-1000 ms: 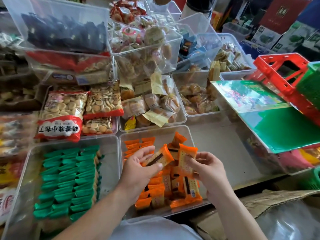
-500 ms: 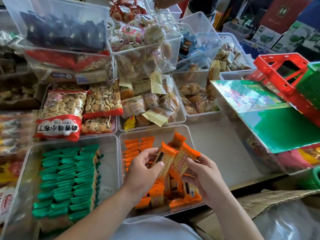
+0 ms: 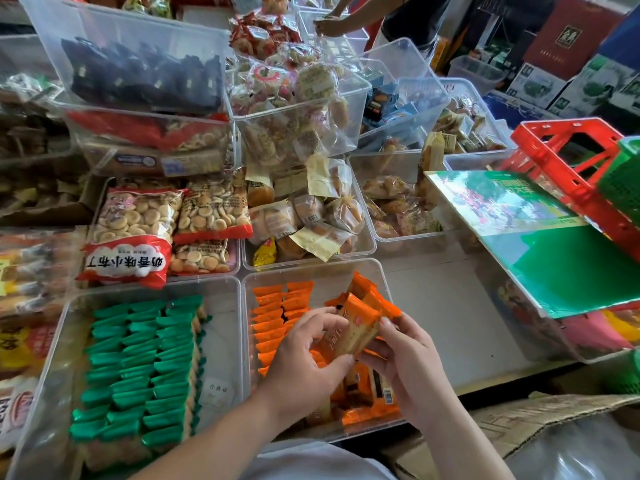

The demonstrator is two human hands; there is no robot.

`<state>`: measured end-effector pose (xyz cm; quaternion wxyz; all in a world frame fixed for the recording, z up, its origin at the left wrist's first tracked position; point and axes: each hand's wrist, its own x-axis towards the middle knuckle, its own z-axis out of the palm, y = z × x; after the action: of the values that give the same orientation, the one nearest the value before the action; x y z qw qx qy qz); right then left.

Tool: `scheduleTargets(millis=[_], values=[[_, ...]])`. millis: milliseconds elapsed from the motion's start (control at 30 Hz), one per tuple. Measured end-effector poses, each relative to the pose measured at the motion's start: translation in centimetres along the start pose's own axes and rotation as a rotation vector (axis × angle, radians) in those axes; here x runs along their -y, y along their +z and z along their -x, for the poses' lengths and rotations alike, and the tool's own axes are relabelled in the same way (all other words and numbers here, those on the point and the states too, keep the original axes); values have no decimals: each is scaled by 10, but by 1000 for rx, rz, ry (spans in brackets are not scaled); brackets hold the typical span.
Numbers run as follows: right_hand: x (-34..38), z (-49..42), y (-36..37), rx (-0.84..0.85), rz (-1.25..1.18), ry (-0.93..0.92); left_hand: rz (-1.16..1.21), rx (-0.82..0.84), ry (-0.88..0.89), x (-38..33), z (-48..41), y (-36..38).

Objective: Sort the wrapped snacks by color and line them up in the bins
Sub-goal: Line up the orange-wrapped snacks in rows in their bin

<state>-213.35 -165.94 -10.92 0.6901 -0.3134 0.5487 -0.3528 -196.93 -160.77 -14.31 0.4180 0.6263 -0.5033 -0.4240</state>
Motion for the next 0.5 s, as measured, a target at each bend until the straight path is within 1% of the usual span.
scheduleTargets(millis=[200,367,500], values=[[6,1,1,-21,-17,3,97,-36,-97,0,-2,-4],[4,2,-1,-17,-13,3,-4,-92,-113,2,-2,-6],[4,-1,-6,-46,3,-2,-30,-119,-156,7,-5,-11]])
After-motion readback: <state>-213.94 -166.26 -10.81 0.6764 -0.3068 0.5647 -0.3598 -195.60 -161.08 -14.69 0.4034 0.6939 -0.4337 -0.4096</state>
